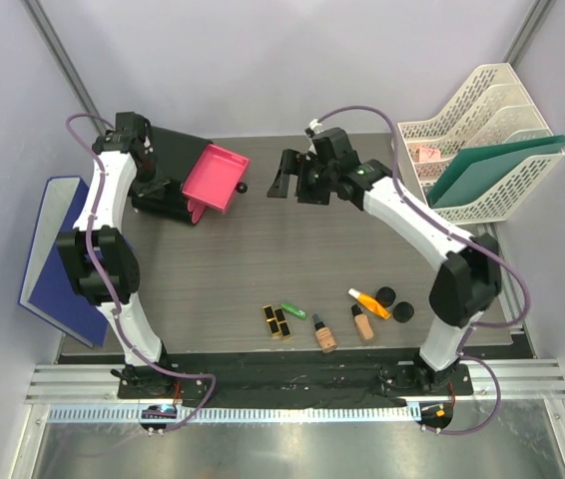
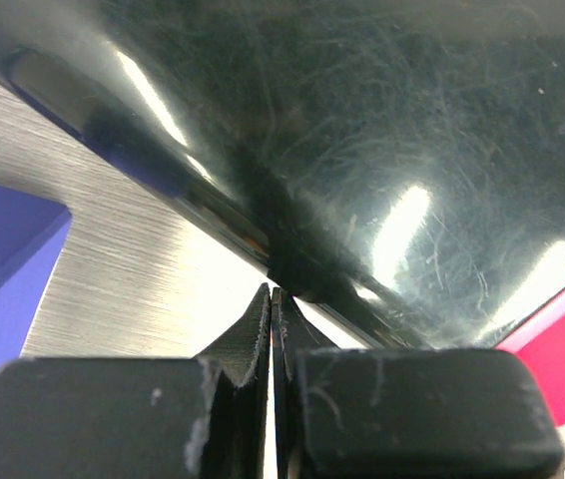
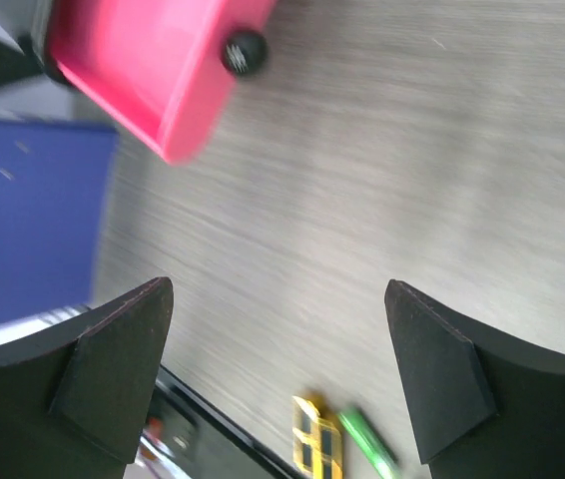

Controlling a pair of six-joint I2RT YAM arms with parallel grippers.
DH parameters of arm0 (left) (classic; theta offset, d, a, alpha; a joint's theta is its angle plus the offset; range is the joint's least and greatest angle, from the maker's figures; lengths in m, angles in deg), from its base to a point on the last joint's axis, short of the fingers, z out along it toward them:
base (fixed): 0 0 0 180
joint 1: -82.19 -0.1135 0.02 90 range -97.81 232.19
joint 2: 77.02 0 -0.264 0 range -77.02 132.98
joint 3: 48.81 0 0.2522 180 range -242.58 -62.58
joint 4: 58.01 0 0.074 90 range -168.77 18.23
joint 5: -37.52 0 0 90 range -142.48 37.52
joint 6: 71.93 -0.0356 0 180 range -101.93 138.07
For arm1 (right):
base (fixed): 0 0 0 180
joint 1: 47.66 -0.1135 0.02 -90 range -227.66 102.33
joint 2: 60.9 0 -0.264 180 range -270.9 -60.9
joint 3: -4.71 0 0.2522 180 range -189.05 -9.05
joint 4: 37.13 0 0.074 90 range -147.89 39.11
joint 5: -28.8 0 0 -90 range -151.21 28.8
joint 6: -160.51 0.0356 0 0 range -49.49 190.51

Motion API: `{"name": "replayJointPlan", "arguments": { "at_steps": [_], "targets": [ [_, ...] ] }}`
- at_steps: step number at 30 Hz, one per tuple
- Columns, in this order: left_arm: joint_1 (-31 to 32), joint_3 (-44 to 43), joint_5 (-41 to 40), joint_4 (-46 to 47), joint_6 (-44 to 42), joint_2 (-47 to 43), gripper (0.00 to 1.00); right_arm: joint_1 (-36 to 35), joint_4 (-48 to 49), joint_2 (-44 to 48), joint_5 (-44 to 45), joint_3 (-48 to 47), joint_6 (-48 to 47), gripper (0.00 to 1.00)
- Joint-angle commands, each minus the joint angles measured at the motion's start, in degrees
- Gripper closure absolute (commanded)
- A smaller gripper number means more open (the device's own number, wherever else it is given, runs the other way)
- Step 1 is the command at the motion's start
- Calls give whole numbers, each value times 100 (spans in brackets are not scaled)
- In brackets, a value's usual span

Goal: Organize the makeup

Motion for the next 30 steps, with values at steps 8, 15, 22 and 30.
{"name": "replayJointPlan", "arguments": {
  "at_steps": [8, 15, 22, 30],
  "targets": [
    [-1, 341, 812, 1310, 30, -1577, 100, -27, -1718, 1456, 526, 1234, -723, 9],
    [-1, 324, 1050, 1803, 328, -1528, 100, -36, -2597, 2010, 974, 1937, -1075, 12],
    [-1, -553, 1208, 1382, 689, -333, 100, -177, -3265, 2441, 1580, 2605, -882, 17],
    [-1, -1091, 1313, 854, 760, 372, 100, -563, -3565, 2564, 2283, 3045, -486, 19]
  ]
}}
